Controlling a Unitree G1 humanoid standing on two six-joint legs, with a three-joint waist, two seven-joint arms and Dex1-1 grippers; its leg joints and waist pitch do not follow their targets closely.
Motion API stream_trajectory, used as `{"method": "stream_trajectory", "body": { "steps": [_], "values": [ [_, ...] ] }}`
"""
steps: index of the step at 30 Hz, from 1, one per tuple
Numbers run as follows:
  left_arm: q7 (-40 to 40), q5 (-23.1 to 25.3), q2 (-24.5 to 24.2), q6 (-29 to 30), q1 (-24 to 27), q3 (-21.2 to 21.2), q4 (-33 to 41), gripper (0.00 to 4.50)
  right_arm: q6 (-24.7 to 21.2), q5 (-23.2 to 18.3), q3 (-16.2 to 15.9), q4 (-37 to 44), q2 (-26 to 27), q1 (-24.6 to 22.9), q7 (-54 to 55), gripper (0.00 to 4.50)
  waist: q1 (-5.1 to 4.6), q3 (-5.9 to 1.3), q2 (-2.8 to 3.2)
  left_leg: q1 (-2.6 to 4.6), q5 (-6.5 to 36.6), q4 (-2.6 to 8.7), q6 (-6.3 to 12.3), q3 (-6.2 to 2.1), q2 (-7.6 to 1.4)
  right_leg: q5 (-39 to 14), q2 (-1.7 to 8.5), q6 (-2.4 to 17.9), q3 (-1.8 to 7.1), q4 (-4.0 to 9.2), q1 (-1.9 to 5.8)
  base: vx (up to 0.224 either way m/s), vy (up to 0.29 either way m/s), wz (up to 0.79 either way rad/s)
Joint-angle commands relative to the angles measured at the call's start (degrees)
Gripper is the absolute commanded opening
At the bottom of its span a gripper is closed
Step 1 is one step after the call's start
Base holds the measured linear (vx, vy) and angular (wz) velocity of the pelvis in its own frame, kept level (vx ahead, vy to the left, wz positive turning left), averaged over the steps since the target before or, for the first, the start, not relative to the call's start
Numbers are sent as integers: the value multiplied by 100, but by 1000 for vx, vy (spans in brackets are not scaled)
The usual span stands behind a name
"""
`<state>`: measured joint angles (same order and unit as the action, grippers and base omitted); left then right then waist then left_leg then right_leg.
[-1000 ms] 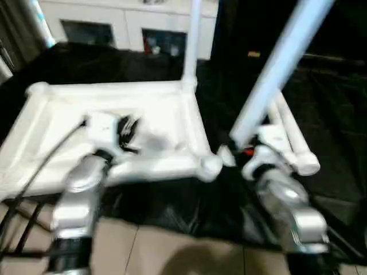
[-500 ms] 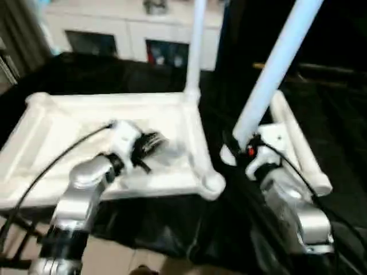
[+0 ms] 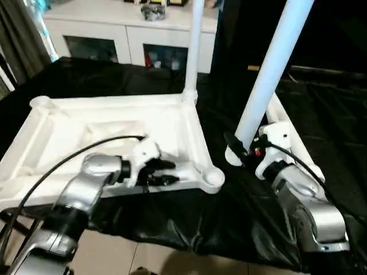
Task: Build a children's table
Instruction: Insert table leg to table base
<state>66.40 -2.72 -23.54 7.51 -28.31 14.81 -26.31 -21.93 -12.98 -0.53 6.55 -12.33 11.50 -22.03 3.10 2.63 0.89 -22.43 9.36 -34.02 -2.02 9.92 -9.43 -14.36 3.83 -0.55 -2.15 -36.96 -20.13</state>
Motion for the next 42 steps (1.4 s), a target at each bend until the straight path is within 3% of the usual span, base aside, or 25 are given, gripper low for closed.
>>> {"method": "stream_trajectory", "body": {
  "steps": [1, 5, 6, 8, 11, 14, 22, 25, 26, 30, 31, 33, 35, 36, 37, 39, 42],
  "values": [
    [98, 121, 0, -34, -130, 165, -111, 202, -15, -72, 56, 46, -68, 85, -69, 189, -6, -317, 36, 153, 1687, 490, -262, -175, -371, -853, 498, 1073, 276, 547, 55, 0, 0, 0],
    [231, 169, -56, -70, -176, 334, -215, 202, -23, -85, 51, 71, -90, 61, -89, 189, 2, -364, 38, 123, 1129, 427, -62, -147, -361, 67, 470, 1227, 264, 467, 98, 0, 0, 0],
    [306, 155, -71, -60, -184, 364, -233, 202, -22, -86, 49, 75, -96, 52, -97, 189, 13, -407, 36, 104, 715, 377, 91, -141, -353, 704, 456, 1277, 247, 405, 120, 0, 0, 0],
    [417, 135, -97, -27, -188, 386, -246, 175, -12, -86, 44, 75, -103, 34, -101, 189, 20, -392, 33, 103, 601, 354, 235, -120, -349, 985, 440, 1346, 242, 390, 92, 0, 0, 0],
    [483, 152, -111, 6, -221, 363, -329, 154, 3, -75, 46, 55, -98, 29, -109, 189, 28, -373, 42, 123, 864, 369, 218, -115, -364, 561, 453, 1384, 239, 427, 87, 0, 0, 0],
    [373, 237, -202, 66, -189, 377, -258, 124, 10, -63, 46, 50, -93, 31, -101, 189, 13, -343, 48, 152, 1195, 412, 57, -118, -388, 51, 436, 1373, 246, 459, 62, 0, 0, 0],
    [-2, 394, -562, 569, 187, 247, 571, 75, 32, -51, 22, 13, -60, 36, -66, 189, -7, -293, 35, 151, 1612, 464, -150, -130, -399, -847, 462, 1223, 267, 528, 24, 0, 0, 0],
    [-5, 392, -581, 615, 269, 237, 710, 64, 40, -44, 6, -12, -46, 53, -67, 189, -24, -300, 46, 166, 1658, 467, -192, -127, -393, -890, 439, 1175, 272, 533, -4, 0, 0, 0],
    [-22, 405, -582, 623, 301, 240, 749, 39, 47, -49, -9, -33, -36, 71, -83, 189, -22, -301, 47, 162, 1629, 463, -188, -122, -388, -825, 437, 1183, 276, 535, -8, 0, 0, 0],
    [-100, 412, -596, 617, 333, 270, 790, 30, 52, -74, -36, -59, -15, 104, -124, 189, -18, -302, 53, 160, 1618, 467, -192, -121, -384, -752, 432, 1178, 274, 531, -10, 0, 0, 0],
    [-120, 383, -603, 560, 337, 271, 784, 11, 34, -115, -58, -63, 9, 129, -165, 189, -13, -301, -17, 146, 1571, 464, -159, -119, -382, -767, 439, 1171, 273, 521, 5, 0, 0, 0],
    [-124, 343, -605, 499, 351, 258, 815, 4, -29, -227, -83, -69, 50, 172, -269, 189, -16, -300, 48, 138, 1523, 465, -148, -125, -378, -757, 442, 1155, 271, 522, 1, 0, 0, 0],
    [-125, 333, -605, 461, 350, 253, 820, 0, -60, -279, -94, -73, 64, 191, -319, 189, -37, -306, 22, 134, 1535, 463, -134, -122, -378, -706, 433, 1152, 273, 523, 6, 0, 0, 0],
    [-164, 297, -568, 364, 317, 217, 761, 0, -303, -541, -158, -88, 92, 262, -601, 189, -45, -311, 55, 138, 1476, 457, -112, -123, -374, -556, 427, 1185, 271, 511, 10, 0, 0, 0],
    [-164, 297, -568, 364, 317, 217, 761, 0, -303, -541, -158, -88, 92, 262, -601, 189, -58, -313, 43, 135, 1474, 456, -93, -125, -373, -505, 422, 1206, 268, 508, 18, 0, 0, 0],
    [-164, 261, -456, 225, 237, 192, 602, 0, -467, -670, -378, -194, 35, 389, -1037, 189, -59, -313, 38, 138, 1446, 443, -50, -117, -375, -437, 428, 1249, 271, 512, 18, 0, 0, 0],
    [-220, 314, -290, 88, 78, 250, 301, 0, -344, -427, -635, -613, -36, 582, -1286, 189, -47, -297, 20, 152, 1506, 433, -95, -101, -377, -733, 453, 1284, 279, 544, -3, 0, 0, 0]
  ]
}}
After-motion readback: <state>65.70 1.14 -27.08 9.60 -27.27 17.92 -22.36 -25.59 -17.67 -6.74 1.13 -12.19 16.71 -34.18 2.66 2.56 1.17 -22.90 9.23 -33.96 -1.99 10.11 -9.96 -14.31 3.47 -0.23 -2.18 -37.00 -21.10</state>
